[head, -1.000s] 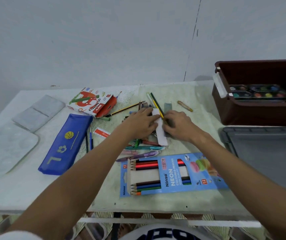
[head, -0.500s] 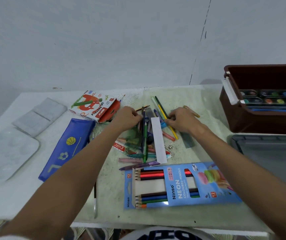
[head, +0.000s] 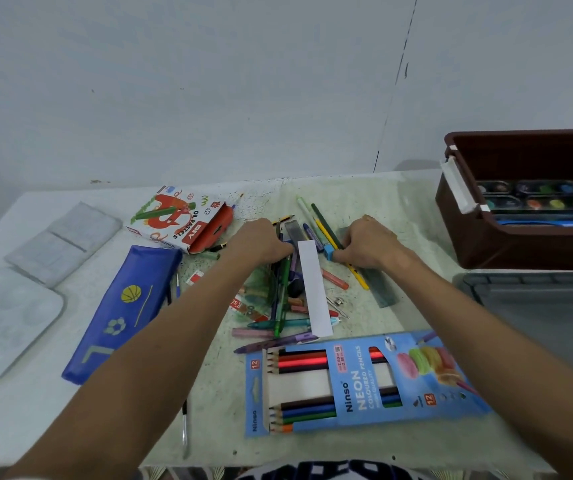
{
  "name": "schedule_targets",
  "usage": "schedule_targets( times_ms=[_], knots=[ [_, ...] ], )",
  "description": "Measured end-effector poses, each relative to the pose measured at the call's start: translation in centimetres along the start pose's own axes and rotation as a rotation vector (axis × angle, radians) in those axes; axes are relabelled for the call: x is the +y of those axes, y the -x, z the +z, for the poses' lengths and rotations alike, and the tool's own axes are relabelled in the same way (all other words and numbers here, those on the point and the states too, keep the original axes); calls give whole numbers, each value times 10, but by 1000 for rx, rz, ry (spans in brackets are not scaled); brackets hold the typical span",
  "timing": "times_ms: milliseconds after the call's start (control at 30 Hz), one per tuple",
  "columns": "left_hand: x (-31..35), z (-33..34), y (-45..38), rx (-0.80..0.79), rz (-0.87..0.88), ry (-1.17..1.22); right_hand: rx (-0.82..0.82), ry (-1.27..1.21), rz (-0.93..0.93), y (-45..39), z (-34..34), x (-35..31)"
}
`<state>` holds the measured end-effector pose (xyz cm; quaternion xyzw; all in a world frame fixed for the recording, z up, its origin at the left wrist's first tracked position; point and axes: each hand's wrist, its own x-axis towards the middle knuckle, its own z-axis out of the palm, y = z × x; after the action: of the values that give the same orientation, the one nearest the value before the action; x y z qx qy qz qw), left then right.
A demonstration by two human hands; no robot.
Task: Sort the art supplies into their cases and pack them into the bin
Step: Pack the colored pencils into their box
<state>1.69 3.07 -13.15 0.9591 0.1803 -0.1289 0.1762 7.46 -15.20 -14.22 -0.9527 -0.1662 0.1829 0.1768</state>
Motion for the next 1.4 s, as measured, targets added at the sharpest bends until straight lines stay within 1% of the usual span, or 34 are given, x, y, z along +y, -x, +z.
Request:
schedule_targets(
  times_ms=[67,167,267,400,500,667,800,867,967,1100,1167,1333,1400],
  knots=[
    [1,-1,-1,-34,1,53,-5,-40,1,2,-1,2],
    [-7,-3,0,-93,-36,281,-1,-195,0,3,-3,7],
    [-16,-6,3,-60,-30,465,17,-394,17,8,-10,14],
    [-19,-21,12,3,-35,666,-11,-606,40,22,-21,20],
    [-18,-36,25,88,11,770,-29,-762,20,37,-28,22],
    [-12,-54,69,349,93,883,-58,-965,-22,62,-30,28],
    [-8,-43,111,398,80,1050,-126,-1140,-59,84,-26,29],
    [-8,-23,133,387,43,1099,-186,-1207,-60,95,-21,29],
    [-9,18,163,401,-78,1146,-232,-1208,-36,108,-9,32],
    [-11,63,193,493,-295,1251,-297,-1178,-36,124,13,34],
    [-15,78,201,564,-377,1271,-330,-1162,-41,133,22,36],
    [-33,95,209,775,-513,1287,-381,-1150,-32,142,37,43],
    [-37,102,211,784,-548,1248,-367,-1160,-18,143,39,44]
  ],
)
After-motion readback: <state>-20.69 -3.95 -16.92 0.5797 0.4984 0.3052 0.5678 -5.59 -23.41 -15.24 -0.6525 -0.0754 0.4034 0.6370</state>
